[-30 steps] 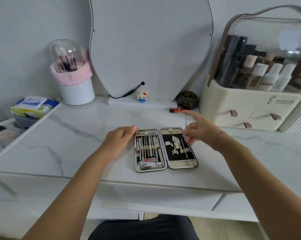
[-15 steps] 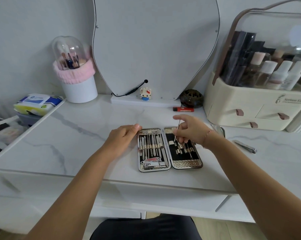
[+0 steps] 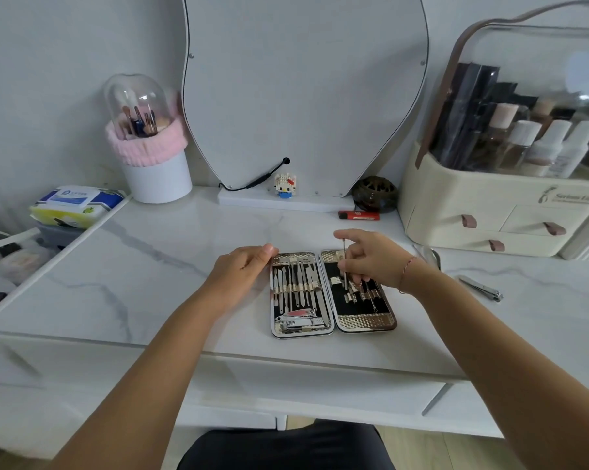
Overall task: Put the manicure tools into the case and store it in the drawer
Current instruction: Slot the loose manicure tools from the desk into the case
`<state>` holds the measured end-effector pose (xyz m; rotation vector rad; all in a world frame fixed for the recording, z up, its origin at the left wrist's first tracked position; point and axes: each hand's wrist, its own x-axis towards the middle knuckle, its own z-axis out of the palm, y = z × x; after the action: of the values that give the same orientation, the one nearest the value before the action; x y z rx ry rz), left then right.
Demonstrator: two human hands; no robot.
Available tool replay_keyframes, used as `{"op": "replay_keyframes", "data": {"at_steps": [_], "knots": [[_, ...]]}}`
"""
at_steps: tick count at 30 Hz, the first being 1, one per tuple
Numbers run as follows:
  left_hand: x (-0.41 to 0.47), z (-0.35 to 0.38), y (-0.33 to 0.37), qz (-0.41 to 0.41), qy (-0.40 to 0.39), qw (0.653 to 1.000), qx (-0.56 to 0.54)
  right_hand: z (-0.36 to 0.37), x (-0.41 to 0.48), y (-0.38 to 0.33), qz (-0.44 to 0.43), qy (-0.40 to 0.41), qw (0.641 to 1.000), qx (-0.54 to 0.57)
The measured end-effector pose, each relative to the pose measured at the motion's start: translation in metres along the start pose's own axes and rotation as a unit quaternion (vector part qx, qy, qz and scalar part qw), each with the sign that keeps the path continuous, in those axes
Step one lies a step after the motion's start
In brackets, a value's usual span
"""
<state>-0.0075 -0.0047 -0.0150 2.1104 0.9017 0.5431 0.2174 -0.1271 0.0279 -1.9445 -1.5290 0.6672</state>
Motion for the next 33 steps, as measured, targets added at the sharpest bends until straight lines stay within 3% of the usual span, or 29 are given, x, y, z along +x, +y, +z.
{"op": "replay_keyframes", "data": {"at_steps": [12, 24, 33], "knots": [[-0.001, 0.001, 0.002, 0.001, 0.006, 1.0, 0.0, 0.006, -0.006, -0.002, 0.012, 0.038, 0.999, 0.007], [-0.002, 0.0, 0.004, -0.005, 0.008, 1.0, -0.006, 0.009, 0.001, -0.008, -0.002, 0.021, 0.996, -0.087], [-0.002, 0.0, 0.004, -0.002, 0.01, 1.0, -0.001, 0.009, 0.006, -0.009, 0.033, 0.037, 0.997, -0.063]]}}
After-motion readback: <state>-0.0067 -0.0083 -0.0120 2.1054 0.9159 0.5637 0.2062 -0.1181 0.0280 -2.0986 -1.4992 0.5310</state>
